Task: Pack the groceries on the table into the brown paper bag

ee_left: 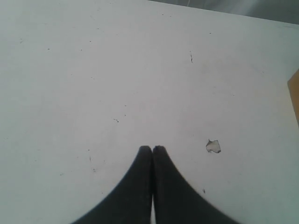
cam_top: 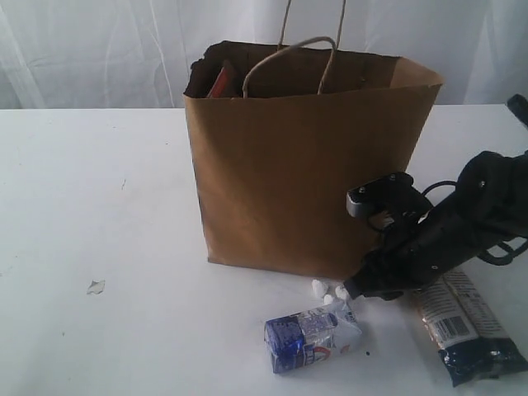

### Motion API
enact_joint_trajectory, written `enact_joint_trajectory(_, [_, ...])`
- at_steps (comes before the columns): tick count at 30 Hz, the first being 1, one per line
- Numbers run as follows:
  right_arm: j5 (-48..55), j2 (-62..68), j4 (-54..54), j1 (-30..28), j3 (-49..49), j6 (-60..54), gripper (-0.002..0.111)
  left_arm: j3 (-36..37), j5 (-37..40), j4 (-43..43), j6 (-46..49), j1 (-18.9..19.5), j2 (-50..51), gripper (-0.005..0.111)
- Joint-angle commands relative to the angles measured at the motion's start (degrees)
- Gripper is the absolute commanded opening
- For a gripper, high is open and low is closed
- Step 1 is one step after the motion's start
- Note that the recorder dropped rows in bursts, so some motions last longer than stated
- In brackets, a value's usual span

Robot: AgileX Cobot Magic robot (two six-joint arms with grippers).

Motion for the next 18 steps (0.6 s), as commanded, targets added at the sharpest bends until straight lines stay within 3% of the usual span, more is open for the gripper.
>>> enact_joint_trajectory(1, [-1.34,1.49,-0.21,-0.09,0.08,-0.60,0.034,0.41,0.02,-0.02,-0.34,0.21,-0.24,0.000])
enact_joint_trajectory(4, [-1.23,1.45,-0.21,-0.09,0.08,-0.60,0.015,0.41,0.02,-0.02,-0.34,0.21,-0.24,0.000])
enact_joint_trajectory(7, [-0.69,1.45,-0.21,-0.09,0.08,-0.60,0.005,0.41,0.02,-0.02,-0.34,0.21,-0.24,0.000])
enact_joint_trajectory(18, [16.42,-3.41,-0.21,-0.09,0.08,-0.20,0.001,0.41,0.02,-0.02,-0.34,0.21,-0.24,0.000])
